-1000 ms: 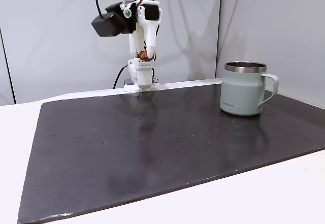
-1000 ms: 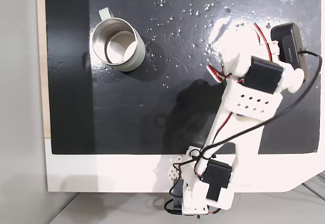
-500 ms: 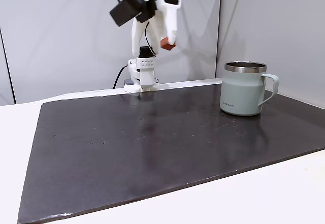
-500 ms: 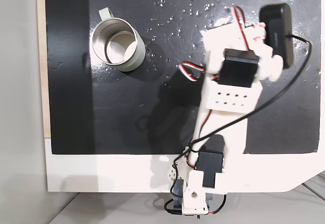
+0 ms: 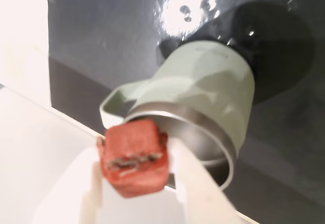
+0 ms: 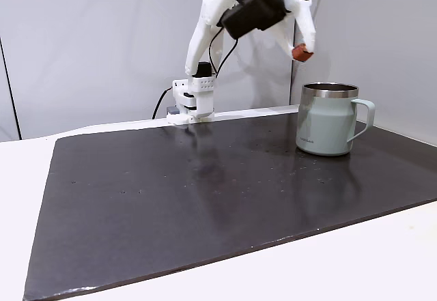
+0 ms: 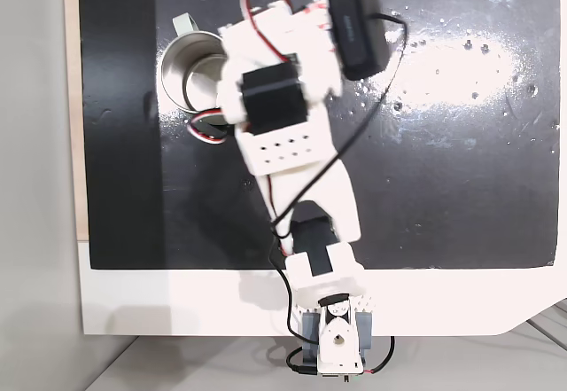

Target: Grasp a cube and put it in the cup.

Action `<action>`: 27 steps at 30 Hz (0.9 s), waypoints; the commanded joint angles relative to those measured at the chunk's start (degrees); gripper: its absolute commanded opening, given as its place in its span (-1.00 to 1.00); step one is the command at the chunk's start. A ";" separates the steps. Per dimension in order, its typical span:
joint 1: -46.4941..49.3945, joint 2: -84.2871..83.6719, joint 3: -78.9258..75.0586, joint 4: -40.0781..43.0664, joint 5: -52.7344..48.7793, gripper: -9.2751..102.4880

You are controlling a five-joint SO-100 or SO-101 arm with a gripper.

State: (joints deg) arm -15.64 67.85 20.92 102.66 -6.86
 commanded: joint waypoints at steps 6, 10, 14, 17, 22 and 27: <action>-8.44 -4.31 -4.04 0.26 0.62 -0.76; -10.72 -5.19 -3.78 0.35 0.53 -0.76; -12.04 -5.36 -3.08 0.35 0.35 -0.76; -12.39 -4.83 -2.02 0.35 0.26 -0.76; -12.39 -3.69 0.09 0.35 0.26 -0.61; -12.39 -2.46 2.72 0.35 0.62 -0.39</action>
State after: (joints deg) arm -28.12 61.79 23.20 102.66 -6.77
